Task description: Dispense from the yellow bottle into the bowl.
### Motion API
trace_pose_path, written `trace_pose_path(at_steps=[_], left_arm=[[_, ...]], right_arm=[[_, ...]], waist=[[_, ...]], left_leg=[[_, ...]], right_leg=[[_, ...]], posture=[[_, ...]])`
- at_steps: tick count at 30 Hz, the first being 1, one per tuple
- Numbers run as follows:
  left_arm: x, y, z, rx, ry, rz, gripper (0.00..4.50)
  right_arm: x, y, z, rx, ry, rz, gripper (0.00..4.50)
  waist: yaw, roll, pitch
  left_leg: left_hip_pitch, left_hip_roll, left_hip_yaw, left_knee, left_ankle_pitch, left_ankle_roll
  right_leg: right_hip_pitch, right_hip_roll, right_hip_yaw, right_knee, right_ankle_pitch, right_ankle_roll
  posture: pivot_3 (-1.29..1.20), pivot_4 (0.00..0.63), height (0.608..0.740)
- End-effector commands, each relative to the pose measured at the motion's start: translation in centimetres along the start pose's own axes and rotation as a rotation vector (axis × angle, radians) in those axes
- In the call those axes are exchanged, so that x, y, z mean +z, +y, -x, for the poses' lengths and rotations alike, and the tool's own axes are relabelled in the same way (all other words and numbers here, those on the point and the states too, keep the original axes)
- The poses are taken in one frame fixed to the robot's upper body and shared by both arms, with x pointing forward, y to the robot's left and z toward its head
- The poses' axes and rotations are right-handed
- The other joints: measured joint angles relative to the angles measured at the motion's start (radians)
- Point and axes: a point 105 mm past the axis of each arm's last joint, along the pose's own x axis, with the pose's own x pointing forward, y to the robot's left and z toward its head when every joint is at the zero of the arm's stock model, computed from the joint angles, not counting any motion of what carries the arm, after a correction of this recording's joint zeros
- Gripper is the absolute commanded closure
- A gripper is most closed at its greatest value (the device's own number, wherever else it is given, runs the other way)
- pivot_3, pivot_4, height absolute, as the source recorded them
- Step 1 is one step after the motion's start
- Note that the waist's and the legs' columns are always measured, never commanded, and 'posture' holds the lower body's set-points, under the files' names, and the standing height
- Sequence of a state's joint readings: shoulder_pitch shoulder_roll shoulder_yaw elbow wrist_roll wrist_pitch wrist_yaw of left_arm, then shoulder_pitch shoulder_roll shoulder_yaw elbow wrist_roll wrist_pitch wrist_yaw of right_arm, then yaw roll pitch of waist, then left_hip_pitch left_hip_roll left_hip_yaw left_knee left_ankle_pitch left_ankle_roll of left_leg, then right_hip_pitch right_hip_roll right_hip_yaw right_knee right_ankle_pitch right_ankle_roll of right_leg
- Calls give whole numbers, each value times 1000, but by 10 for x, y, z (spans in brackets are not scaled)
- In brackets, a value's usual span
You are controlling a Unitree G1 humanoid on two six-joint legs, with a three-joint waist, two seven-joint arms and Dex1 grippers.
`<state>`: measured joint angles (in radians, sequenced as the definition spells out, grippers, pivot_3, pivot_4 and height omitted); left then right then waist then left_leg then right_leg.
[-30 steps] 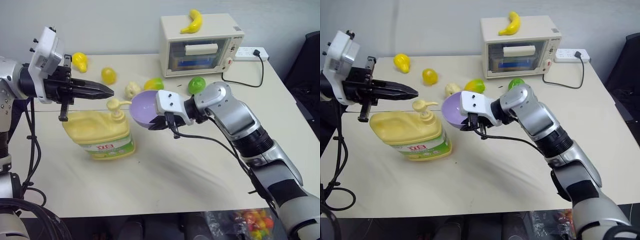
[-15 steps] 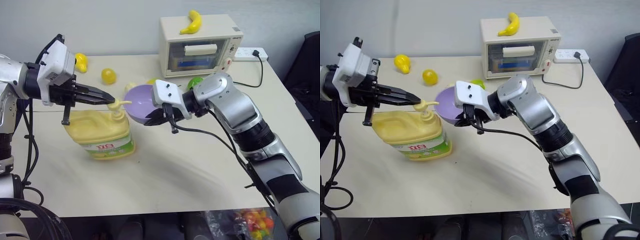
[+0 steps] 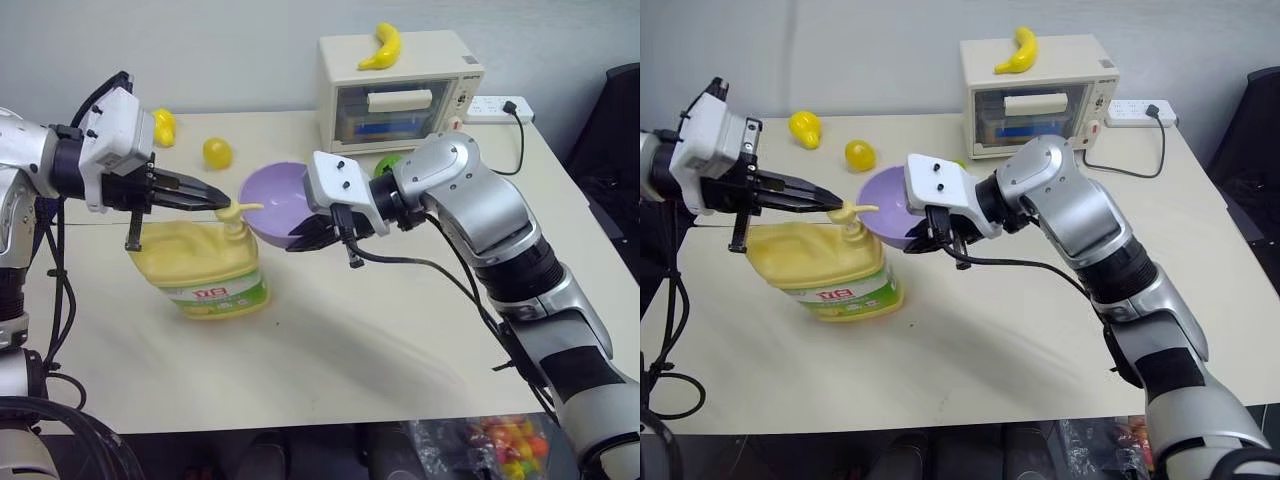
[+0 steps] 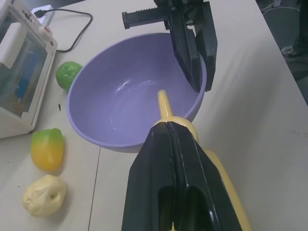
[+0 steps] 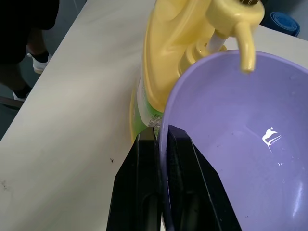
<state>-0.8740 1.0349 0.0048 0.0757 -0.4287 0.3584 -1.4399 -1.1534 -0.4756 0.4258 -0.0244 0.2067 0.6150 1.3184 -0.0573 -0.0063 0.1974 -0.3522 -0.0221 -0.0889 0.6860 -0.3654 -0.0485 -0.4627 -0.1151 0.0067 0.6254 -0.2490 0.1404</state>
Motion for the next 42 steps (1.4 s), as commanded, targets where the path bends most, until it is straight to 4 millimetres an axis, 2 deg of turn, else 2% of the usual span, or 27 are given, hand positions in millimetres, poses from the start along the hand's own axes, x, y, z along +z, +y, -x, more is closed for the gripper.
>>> trace_pose_path(at_steps=[1,9,14,19,23,27,30,33,36,42], left_arm=[[-28,-15,-13,-72,115,77,4491],[-47,-20,-19,-64,183,103,4491],[-58,-22,-21,-56,208,124,4491],[-64,-27,-24,-73,218,119,4491],[-45,-14,-22,-24,139,118,4491],[-8,6,-14,33,1,117,4491],[28,17,2,51,-101,105,4491],[53,20,18,50,-162,121,4491],[65,12,31,9,-182,130,3912],[72,-6,56,-12,-150,145,2101]], right_arm=[[16,3,5,-2,-43,56,4500],[18,2,5,-6,-49,57,4500],[17,2,5,-5,-45,56,4500],[16,1,5,-6,-42,54,4500],[14,1,5,-10,-35,57,4500],[12,0,5,-15,-30,58,4500],[11,0,5,-19,-31,60,4500],[9,-1,6,-22,-30,60,4500],[7,0,7,-25,-29,59,4500],[1,3,11,-37,-25,42,4500]], waist=[[0,0,0],[0,1,-4],[1,1,-4],[1,1,-4],[3,1,-4],[4,1,-4],[1,0,-3],[-1,-1,-3],[-7,-1,-3],[-20,-1,-3]], left_leg=[[0,0,0,0,0,0],[4,0,2,0,0,0],[18,1,3,-4,-1,3],[19,1,3,-4,-4,7],[19,1,3,-4,-4,7],[17,1,2,-3,-4,7],[15,1,2,-3,-3,5],[6,1,2,-3,-2,4],[-2,1,3,-2,-1,3],[-3,1,3,-3,-2,2]], right_leg=[[0,0,0,0,0,0],[3,0,2,1,0,0],[17,1,2,-4,0,-1],[18,1,2,-3,0,-1],[18,1,2,-3,0,-1],[17,1,1,-4,0,-1],[16,1,1,-5,0,-1],[7,1,1,-5,0,0],[-4,0,-1,-3,0,0],[-4,-1,-2,-5,0,0]], posture=[[0,150,740],[0,150,740],[0,150,740],[0,150,740],[0,150,740],[0,150,740],[0,150,740],[0,150,740],[0,150,740],[0,150,740]])
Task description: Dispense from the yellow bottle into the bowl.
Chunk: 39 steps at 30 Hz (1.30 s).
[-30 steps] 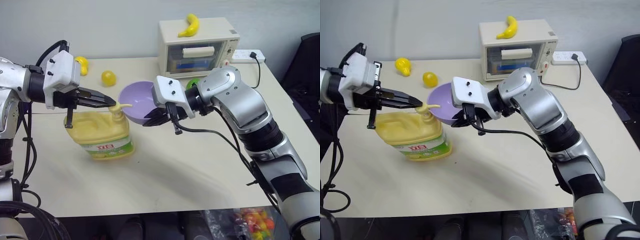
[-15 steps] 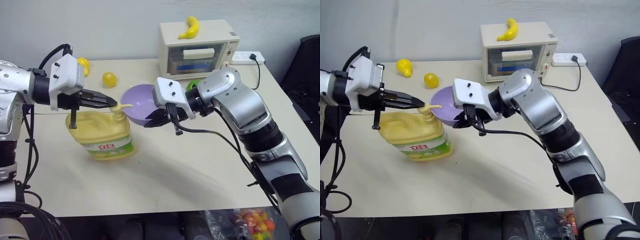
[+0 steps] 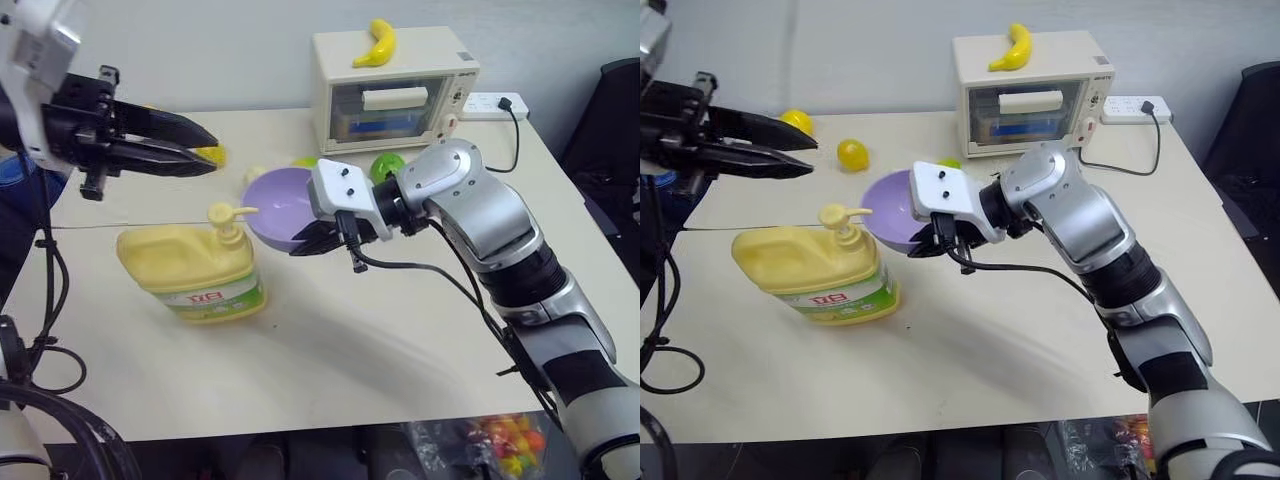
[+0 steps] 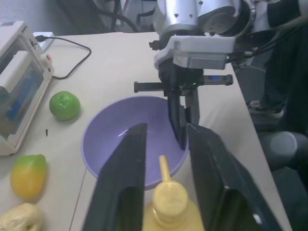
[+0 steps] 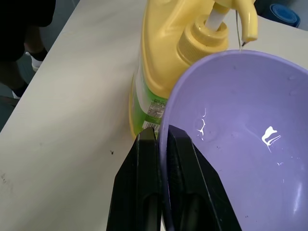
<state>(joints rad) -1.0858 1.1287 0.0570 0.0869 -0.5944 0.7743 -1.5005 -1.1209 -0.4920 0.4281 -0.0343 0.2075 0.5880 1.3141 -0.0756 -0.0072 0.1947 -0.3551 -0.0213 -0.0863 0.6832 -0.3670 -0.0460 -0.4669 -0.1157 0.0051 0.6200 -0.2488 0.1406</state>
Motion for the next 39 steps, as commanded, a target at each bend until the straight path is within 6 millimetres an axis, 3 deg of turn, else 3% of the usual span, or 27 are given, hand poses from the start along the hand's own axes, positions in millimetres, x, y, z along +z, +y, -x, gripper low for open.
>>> trace_pose_path(at_steps=[1,7,11,16,20,28,34,39], left_arm=[[13,-16,19,1,0,-35,1828],[5,-44,34,25,58,32,55],[-2,-55,38,62,83,53,21],[-16,-77,51,120,106,152,21],[-33,-91,53,145,170,175,21],[-49,-96,51,163,221,153,21],[-52,-90,50,166,209,147,0],[-56,-85,53,179,198,160,0]], right_arm=[[5,0,12,-41,-24,33,4500],[-43,17,32,-118,42,-88,4500],[-73,29,40,-186,86,-156,4500],[-156,47,66,-402,262,-275,4500],[-194,57,85,-534,316,-335,4500],[-217,64,91,-602,337,-339,4500],[-214,63,95,-617,318,-364,2657],[-197,59,121,-660,291,-378,932]], waist=[[-1,0,0],[9,-1,0],[19,-1,1],[23,-1,1],[24,-2,1],[22,-3,1],[22,-2,2],[23,-2,2]], left_leg=[[0,0,0,0,0,0],[0,0,0,0,-1,1],[0,0,2,0,-1,2],[2,0,3,0,-2,3],[3,0,7,0,-2,4],[12,2,12,0,-4,8],[21,3,12,-1,-6,11],[20,3,12,-2,-7,12]], right_leg=[[0,0,0,0,0,0],[1,0,0,1,0,0],[1,1,1,0,0,0],[2,1,2,0,0,-1],[3,1,4,0,1,0],[8,2,8,-2,3,-3],[19,3,7,-9,4,-3],[19,3,7,-10,4,-3]], posture=[[0,150,740],[0,150,740],[0,150,740],[0,150,740],[0,150,740],[0,150,740],[0,150,740],[0,150,740]])
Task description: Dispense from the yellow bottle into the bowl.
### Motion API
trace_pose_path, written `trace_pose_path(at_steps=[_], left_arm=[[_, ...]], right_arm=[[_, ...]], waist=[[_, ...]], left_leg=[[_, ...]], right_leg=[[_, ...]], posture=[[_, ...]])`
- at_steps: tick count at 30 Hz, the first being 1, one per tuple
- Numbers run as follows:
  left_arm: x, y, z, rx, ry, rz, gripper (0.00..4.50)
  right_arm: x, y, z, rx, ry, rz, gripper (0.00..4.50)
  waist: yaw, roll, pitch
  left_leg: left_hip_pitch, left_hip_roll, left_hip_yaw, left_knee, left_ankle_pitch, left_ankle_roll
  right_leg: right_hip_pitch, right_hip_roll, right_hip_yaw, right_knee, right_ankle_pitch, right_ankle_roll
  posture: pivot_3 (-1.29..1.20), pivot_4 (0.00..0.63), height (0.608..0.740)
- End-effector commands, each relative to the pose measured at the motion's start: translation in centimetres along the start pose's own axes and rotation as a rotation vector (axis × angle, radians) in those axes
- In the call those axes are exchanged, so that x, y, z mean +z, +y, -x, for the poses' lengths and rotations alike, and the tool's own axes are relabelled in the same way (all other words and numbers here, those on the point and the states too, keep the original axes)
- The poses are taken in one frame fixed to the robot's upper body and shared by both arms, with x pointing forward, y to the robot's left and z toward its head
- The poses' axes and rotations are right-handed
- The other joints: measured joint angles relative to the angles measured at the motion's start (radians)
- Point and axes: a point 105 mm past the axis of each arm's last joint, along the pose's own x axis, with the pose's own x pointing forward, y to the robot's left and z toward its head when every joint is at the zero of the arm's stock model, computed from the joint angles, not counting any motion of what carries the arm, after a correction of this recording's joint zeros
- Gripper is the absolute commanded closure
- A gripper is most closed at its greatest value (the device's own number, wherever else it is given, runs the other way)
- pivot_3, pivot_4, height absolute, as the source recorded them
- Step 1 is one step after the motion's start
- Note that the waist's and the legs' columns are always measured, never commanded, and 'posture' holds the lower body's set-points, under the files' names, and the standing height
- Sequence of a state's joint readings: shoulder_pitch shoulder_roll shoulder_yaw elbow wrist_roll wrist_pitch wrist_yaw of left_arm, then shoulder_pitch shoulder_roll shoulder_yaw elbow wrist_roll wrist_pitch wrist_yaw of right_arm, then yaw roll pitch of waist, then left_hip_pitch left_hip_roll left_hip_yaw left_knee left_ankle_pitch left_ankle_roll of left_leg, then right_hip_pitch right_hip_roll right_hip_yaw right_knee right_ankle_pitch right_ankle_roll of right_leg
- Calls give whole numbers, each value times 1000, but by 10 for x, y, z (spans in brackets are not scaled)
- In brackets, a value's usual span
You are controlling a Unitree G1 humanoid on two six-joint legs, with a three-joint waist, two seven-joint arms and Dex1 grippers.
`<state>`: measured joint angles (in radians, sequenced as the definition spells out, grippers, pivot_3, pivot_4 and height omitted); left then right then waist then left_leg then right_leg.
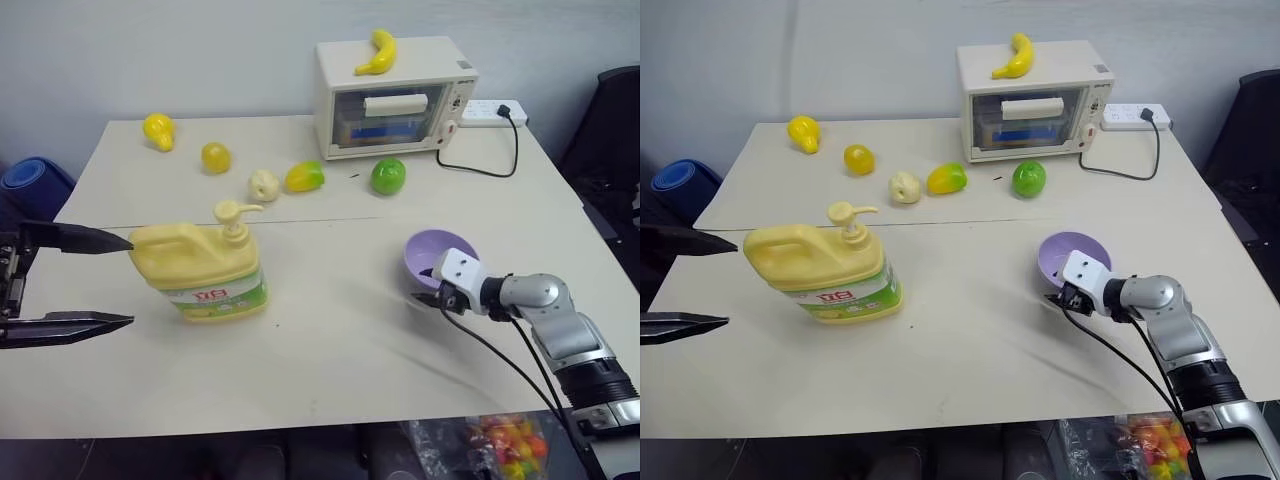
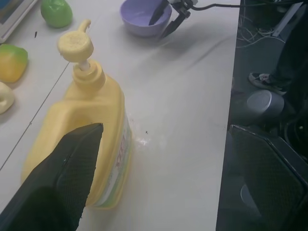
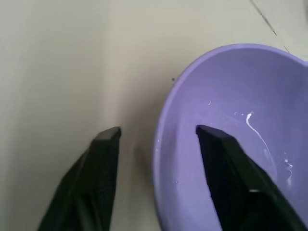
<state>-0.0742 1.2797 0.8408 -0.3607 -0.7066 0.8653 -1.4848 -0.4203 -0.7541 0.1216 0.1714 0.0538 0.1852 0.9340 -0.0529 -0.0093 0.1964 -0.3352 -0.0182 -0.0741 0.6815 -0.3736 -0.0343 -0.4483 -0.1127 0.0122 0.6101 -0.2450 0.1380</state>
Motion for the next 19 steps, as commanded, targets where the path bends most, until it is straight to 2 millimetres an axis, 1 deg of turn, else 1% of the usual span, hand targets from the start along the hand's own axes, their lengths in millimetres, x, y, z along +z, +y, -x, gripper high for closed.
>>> trace_pose_path(at_steps=[1,2,3,6,8,9,10,12,13,14,16,19], left_arm=[[2,4,7,27,-13,-13,0],[0,5,9,35,-11,-4,0],[-2,6,12,48,-8,8,0],[-8,9,24,95,-8,46,0],[-10,9,30,120,-11,60,0],[-12,9,34,136,-16,71,0],[-13,9,37,147,-19,78,0],[-16,8,46,187,-32,105,0],[-17,8,50,203,-36,113,0],[-18,7,53,219,-40,122,0],[-19,7,58,241,-43,133,0],[-21,7,62,258,-29,134,0]], right_arm=[[22,-19,33,-42,-63,-10,597],[29,-20,44,-29,-84,-19,236],[36,-21,59,-5,-109,-34,16],[45,-15,108,115,-133,-102,16],[43,-12,132,159,-117,-149,16],[39,-15,145,154,-102,-188,16],[36,-17,155,149,-94,-214,16],[29,-38,185,43,-112,-307,16],[27,-45,196,6,-125,-337,16],[25,-47,204,-10,-132,-348,16],[23,-45,208,-3,-127,-351,16],[19,-41,207,11,-116,-346,16]], waist=[[1,0,0],[3,1,0],[4,2,1],[16,5,3],[22,5,3],[23,5,3],[23,4,3],[22,4,3],[22,4,3],[22,5,3],[22,5,3],[20,5,3]], left_leg=[[0,0,0,0,0,0],[0,0,0,0,0,1],[-1,0,0,0,-1,1],[-1,0,1,0,-2,4],[0,1,2,-1,-3,6],[0,2,2,-1,-4,6],[0,2,2,-1,-4,5],[0,2,3,-1,-5,6],[1,2,4,-1,-5,6],[1,2,5,0,-5,6],[1,2,5,0,-5,6],[2,4,5,-1,-5,5]], right_leg=[[0,0,0,0,0,0],[0,0,0,0,0,0],[0,0,0,-1,0,0],[0,0,0,-2,0,0],[2,0,-1,-5,0,0],[3,1,-1,-8,0,0],[3,2,-2,-9,0,0],[4,1,-1,-10,1,1],[4,1,-1,-10,1,2],[4,1,0,-10,1,2],[4,1,0,-10,1,2],[4,3,0,-9,1,1]], posture=[[0,150,740],[0,150,740],[0,150,740],[0,150,740],[0,150,740],[0,150,740],[0,150,740],[0,150,740],[0,150,740],[0,150,740],[0,150,740],[0,150,740]])
